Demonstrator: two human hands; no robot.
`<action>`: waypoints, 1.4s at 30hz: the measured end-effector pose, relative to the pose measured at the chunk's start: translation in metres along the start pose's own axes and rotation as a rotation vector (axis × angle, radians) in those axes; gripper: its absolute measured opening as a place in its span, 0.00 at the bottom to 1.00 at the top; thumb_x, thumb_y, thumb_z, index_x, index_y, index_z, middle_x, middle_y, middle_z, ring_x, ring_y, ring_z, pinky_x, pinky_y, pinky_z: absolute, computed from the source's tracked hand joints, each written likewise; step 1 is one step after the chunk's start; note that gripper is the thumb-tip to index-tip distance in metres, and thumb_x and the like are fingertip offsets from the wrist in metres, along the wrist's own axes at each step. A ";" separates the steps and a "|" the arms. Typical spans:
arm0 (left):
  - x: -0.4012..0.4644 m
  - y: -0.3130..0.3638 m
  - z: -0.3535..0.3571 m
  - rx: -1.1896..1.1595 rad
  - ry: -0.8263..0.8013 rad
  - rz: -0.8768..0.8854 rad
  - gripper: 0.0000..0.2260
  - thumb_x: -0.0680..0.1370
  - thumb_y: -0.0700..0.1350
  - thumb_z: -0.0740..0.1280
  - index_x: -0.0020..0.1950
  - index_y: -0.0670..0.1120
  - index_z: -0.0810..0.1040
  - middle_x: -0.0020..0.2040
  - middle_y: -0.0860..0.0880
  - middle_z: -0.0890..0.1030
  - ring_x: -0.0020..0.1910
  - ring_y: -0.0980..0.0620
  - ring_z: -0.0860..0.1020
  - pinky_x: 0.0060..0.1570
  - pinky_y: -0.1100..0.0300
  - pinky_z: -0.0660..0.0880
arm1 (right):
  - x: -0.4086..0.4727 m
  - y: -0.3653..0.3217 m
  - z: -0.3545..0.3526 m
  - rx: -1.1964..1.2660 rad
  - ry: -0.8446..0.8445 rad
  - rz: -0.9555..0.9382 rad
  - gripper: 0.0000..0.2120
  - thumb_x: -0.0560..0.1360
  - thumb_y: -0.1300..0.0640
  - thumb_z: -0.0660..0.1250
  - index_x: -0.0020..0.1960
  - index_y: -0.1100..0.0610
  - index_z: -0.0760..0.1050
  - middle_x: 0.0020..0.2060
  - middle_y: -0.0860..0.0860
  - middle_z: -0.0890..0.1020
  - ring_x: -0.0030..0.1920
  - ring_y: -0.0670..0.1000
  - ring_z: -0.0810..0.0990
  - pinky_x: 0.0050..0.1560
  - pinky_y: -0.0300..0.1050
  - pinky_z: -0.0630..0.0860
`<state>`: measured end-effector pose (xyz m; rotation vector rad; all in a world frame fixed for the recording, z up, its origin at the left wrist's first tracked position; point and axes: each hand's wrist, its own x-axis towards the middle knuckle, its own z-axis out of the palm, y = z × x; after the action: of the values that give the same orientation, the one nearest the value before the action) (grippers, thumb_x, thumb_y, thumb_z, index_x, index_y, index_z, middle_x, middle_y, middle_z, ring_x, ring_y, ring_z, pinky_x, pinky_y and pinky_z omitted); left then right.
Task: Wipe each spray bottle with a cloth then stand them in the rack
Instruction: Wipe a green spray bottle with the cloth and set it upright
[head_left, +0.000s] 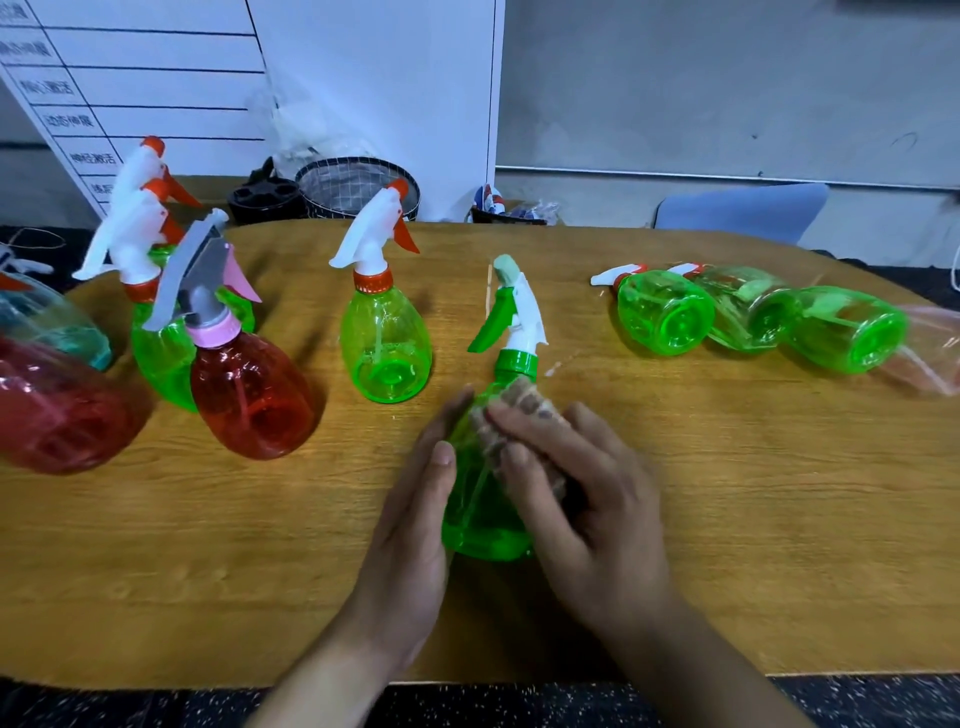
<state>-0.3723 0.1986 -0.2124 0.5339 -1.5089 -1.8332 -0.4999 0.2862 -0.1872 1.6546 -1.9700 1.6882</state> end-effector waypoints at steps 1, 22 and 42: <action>0.000 0.002 0.000 -0.021 0.016 -0.007 0.21 0.86 0.55 0.59 0.79 0.59 0.73 0.77 0.48 0.76 0.78 0.44 0.73 0.78 0.35 0.64 | -0.005 -0.001 0.000 -0.002 -0.045 -0.063 0.13 0.82 0.54 0.68 0.63 0.54 0.85 0.44 0.46 0.77 0.43 0.41 0.76 0.45 0.34 0.73; 0.004 0.008 0.000 -0.118 0.042 -0.086 0.22 0.83 0.58 0.59 0.77 0.61 0.74 0.73 0.47 0.80 0.72 0.44 0.79 0.72 0.42 0.72 | -0.019 -0.002 0.004 -0.015 -0.178 -0.259 0.15 0.78 0.59 0.68 0.62 0.57 0.85 0.43 0.51 0.81 0.40 0.46 0.78 0.47 0.36 0.74; 0.002 0.002 0.001 -0.083 0.002 -0.008 0.42 0.71 0.56 0.82 0.82 0.57 0.67 0.74 0.54 0.79 0.74 0.53 0.77 0.66 0.61 0.76 | -0.003 0.005 0.015 0.530 0.198 0.452 0.13 0.84 0.56 0.59 0.65 0.54 0.77 0.58 0.51 0.84 0.60 0.54 0.82 0.62 0.61 0.79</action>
<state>-0.3737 0.1977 -0.2103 0.5030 -1.4242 -1.8915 -0.4940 0.2766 -0.1983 1.1168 -2.0194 2.6055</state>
